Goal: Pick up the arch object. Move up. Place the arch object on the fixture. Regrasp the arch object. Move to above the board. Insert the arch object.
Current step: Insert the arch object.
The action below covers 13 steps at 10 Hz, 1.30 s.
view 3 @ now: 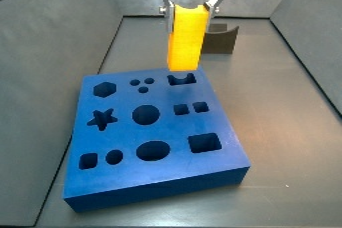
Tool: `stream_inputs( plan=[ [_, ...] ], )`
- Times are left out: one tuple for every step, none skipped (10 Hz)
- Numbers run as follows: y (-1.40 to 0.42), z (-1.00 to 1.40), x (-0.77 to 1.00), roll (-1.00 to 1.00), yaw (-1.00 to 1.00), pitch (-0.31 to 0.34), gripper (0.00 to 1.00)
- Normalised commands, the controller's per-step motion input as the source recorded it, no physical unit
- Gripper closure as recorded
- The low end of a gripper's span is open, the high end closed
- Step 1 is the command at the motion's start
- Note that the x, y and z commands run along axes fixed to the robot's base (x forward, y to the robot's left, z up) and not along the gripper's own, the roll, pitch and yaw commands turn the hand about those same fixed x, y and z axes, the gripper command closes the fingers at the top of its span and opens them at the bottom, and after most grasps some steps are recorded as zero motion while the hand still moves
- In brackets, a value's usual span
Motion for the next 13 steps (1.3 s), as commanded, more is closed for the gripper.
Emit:
stream_inputs(
  plan=[
    [0.0, -0.31, 0.3, 0.0, 0.0, 0.039, 1.0],
    [0.0, -0.43, 0.39, 0.0, 0.0, 0.006, 1.0],
    [0.02, -0.33, 0.32, 0.0, 0.0, 0.0, 1.0],
    [0.0, 0.0, 0.0, 0.0, 0.0, 0.0, 1.0],
    [0.0, 0.0, -0.02, 0.0, 0.0, 0.0, 1.0],
    [0.01, -0.14, -0.09, 0.0, 0.0, 0.007, 1.0],
    [0.04, -0.14, -0.16, 0.0, 0.0, 0.0, 1.0],
    [0.0, 0.0, 0.0, -0.01, 0.0, 0.0, 1.0],
    [0.0, -0.08, 0.0, 0.0, -0.05, 0.0, 1.0],
    [0.0, -0.16, -0.03, 0.0, -0.28, 0.0, 1.0],
    [0.0, -0.1, 0.0, 0.0, -0.35, 0.0, 1.0],
    [0.01, 0.0, 0.0, -0.01, 0.0, 0.0, 1.0],
    [0.0, -0.02, 0.0, 0.0, 0.0, 0.0, 1.0]
  ],
)
